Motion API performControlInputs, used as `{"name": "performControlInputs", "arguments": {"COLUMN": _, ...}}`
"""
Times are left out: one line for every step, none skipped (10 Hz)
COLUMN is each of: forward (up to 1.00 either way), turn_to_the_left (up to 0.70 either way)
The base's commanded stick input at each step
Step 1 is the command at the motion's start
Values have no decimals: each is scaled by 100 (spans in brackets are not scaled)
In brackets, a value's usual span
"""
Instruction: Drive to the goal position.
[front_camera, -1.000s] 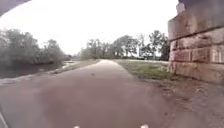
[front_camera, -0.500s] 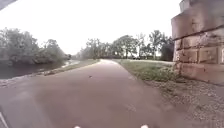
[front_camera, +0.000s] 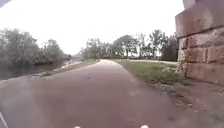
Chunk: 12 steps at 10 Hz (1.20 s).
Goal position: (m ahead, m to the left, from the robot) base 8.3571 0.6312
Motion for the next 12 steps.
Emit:
{"name": "performControlInputs", "arguments": {"forward": 70, "turn_to_the_left": 0}}
{"name": "performControlInputs", "arguments": {"forward": 70, "turn_to_the_left": 0}}
{"name": "performControlInputs", "arguments": {"forward": 70, "turn_to_the_left": 0}}
{"name": "performControlInputs", "arguments": {"forward": 70, "turn_to_the_left": 0}}
{"name": "performControlInputs", "arguments": {"forward": 70, "turn_to_the_left": 0}}
{"name": "performControlInputs", "arguments": {"forward": 70, "turn_to_the_left": 0}}
{"name": "performControlInputs", "arguments": {"forward": 70, "turn_to_the_left": 0}}
{"name": "performControlInputs", "arguments": {"forward": 70, "turn_to_the_left": 0}}
{"name": "performControlInputs", "arguments": {"forward": 70, "turn_to_the_left": 0}}
{"name": "performControlInputs", "arguments": {"forward": 70, "turn_to_the_left": 0}}
{"name": "performControlInputs", "arguments": {"forward": 70, "turn_to_the_left": 0}}
{"name": "performControlInputs", "arguments": {"forward": 70, "turn_to_the_left": 0}}
